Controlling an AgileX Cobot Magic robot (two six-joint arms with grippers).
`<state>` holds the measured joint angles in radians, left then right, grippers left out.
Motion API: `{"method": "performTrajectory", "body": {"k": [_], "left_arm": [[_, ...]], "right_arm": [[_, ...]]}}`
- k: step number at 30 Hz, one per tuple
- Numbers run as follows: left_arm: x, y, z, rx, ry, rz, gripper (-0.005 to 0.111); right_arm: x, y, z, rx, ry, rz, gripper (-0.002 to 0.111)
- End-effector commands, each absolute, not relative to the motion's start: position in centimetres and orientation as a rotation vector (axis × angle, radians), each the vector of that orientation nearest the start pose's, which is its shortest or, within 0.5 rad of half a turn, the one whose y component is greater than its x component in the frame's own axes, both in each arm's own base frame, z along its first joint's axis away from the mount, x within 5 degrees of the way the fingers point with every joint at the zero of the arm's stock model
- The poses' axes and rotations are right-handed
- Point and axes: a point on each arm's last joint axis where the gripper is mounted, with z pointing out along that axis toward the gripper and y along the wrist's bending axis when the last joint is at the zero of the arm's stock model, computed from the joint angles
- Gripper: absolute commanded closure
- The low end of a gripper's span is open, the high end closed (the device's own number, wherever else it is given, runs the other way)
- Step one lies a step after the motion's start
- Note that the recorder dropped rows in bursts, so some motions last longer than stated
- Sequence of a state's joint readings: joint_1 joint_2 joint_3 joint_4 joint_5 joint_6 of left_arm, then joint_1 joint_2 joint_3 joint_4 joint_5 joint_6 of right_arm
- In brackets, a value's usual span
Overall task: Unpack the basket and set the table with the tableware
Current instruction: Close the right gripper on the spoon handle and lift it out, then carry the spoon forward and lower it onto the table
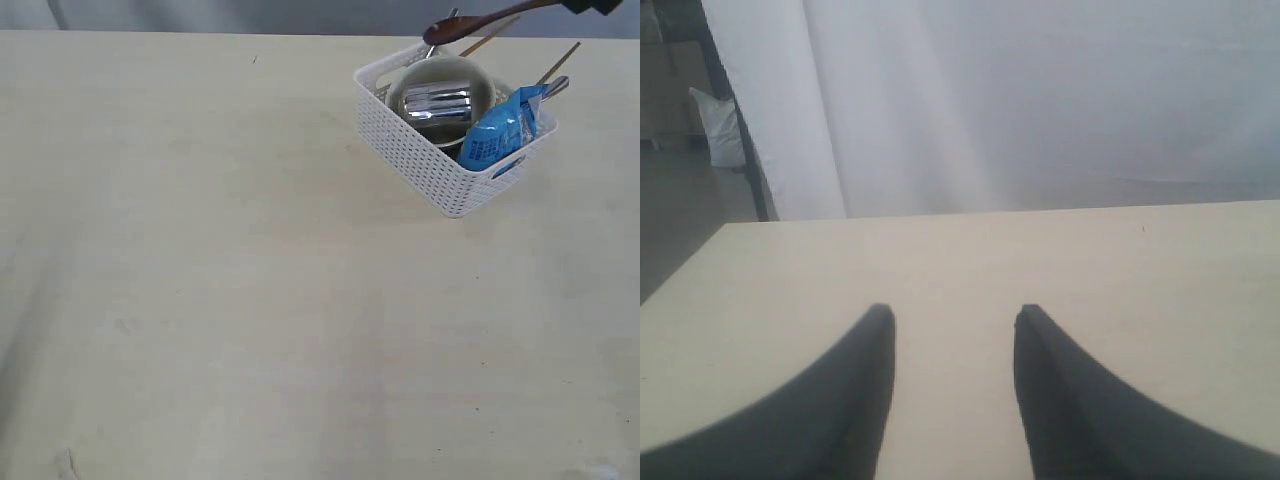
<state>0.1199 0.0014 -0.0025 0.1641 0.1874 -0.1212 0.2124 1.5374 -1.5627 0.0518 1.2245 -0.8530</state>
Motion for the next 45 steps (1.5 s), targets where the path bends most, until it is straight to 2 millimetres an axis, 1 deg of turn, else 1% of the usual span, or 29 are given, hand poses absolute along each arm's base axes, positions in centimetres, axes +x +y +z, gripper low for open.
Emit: {"method": "performTrajectory", "body": {"k": [1, 3, 7, 9, 12, 15, 17, 19, 22, 25, 26, 28, 31, 33, 35, 37, 39, 41, 42, 43, 44, 45], "left_arm": [[5.5, 0.9, 19.7, -0.092, 1.663, 0.134, 0.069], [5.5, 0.9, 19.7, -0.092, 1.663, 0.134, 0.069], [5.5, 0.9, 19.7, -0.092, 1.663, 0.134, 0.069], [5.5, 0.9, 19.7, -0.092, 1.663, 0.134, 0.069], [5.5, 0.9, 19.7, -0.092, 1.663, 0.134, 0.069], [5.5, 0.9, 19.7, -0.092, 1.663, 0.134, 0.069], [5.5, 0.9, 19.7, -0.092, 1.663, 0.134, 0.069], [5.5, 0.9, 19.7, -0.092, 1.663, 0.134, 0.069], [5.5, 0.9, 19.7, -0.092, 1.663, 0.134, 0.069], [5.5, 0.9, 19.7, -0.092, 1.663, 0.134, 0.069], [5.5, 0.9, 19.7, -0.092, 1.663, 0.134, 0.069], [5.5, 0.9, 19.7, -0.092, 1.663, 0.134, 0.069], [5.5, 0.9, 19.7, -0.092, 1.663, 0.134, 0.069], [5.5, 0.9, 19.7, -0.092, 1.663, 0.134, 0.069], [5.5, 0.9, 19.7, -0.092, 1.663, 0.134, 0.069], [5.5, 0.9, 19.7, -0.092, 1.663, 0.134, 0.069], [5.5, 0.9, 19.7, -0.092, 1.663, 0.134, 0.069], [5.5, 0.9, 19.7, -0.092, 1.663, 0.134, 0.069], [5.5, 0.9, 19.7, -0.092, 1.663, 0.134, 0.069], [5.5, 0.9, 19.7, -0.092, 1.663, 0.134, 0.069], [5.5, 0.9, 19.7, -0.092, 1.663, 0.134, 0.069], [5.5, 0.9, 19.7, -0.092, 1.663, 0.134, 0.069]], "right_arm": [[30.7, 7.6, 37.5, -1.706, 2.064, -0.161, 0.109], [31.0, 7.9, 37.8, -1.760, 1.952, -0.178, 0.109], [31.9, 9.2, 38.8, -1.752, 1.682, -0.188, 0.109], [31.7, 9.9, 39.0, -1.828, 1.537, -0.156, 0.109], [31.2, 10.6, 39.1, -2.004, 1.287, -0.150, 0.109], [30.7, 11.0, 38.9, -2.134, 1.108, -0.169, 0.109], [30.4, 11.5, 38.8, -2.171, 1.078, -0.165, 0.109], [29.8, 12.2, 38.5, -2.244, 1.041, -0.157, 0.109], [28.7, 13.5, 37.8, -2.336, 0.990, -0.088, 0.109], [27.4, 15.3, 36.4, -2.422, 0.904, -0.046, 0.109], [26.9, 15.9, 35.7, -2.480, 0.855, -0.049, 0.109], [26.2, 16.6, 34.3, -2.578, 0.789, -0.053, 0.109], [24.8, 17.5, 31.2, -2.759, 0.706, -0.048, 0.109], [23.9, 17.7, 29.5, -2.886, 0.632, -0.084, 0.109], [23.1, 17.4, 28.0, -3.005, 0.561, -0.128, 0.109], [22.7, 17.0, 27.2, -3.065, 0.531, -0.152, 0.109], [22.3, 16.5, 26.9, -3.082, 0.527, -0.155, 0.109], [21.9, 15.8, 27.1, -3.087, 0.530, -0.176, 0.109], [21.4, 15.3, 27.1, -3.095, 0.526, -0.187, 0.109], [21.1, 15.1, 26.8, -3.103, 0.528, -0.173, 0.109], [20.5, 14.6, 25.9, -3.134, 0.526, -0.144, 0.109], [20.5, 14.4, 25.2, -3.144, 0.512, -0.170, 0.109]]}}
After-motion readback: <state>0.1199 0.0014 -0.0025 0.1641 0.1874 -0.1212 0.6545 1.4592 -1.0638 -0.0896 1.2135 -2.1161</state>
